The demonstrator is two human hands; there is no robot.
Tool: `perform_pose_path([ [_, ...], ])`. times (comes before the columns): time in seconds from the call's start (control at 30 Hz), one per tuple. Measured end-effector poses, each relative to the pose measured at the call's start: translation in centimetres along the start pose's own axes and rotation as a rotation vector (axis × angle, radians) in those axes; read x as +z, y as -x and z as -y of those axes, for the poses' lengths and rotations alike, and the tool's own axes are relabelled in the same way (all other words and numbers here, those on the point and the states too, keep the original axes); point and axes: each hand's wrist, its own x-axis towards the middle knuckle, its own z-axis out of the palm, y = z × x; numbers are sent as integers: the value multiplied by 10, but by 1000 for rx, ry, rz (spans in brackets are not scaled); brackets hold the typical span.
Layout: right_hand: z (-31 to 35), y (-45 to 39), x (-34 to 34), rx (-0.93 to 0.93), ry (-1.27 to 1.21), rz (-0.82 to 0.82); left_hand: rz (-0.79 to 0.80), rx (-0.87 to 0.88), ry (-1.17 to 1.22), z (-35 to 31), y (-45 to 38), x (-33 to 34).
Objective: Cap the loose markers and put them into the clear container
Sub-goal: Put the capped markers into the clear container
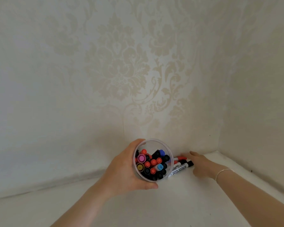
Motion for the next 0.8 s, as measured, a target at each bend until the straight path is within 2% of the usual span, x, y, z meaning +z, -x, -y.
perform_pose_path([
  [0.13,0,-3,2,-97,46,-12,1,-7,-18,1,-1,1],
  [0.3,-6,-5,-2,-142,268,-42,-5,-20,-15,1,0,1],
  [0.5,4,-22,7,-126,131,21,0,-26,-11,1,-1,1],
  [0.8,-2,-21,9,-60,166,36,-3,-21,-12,1,-1,2],
])
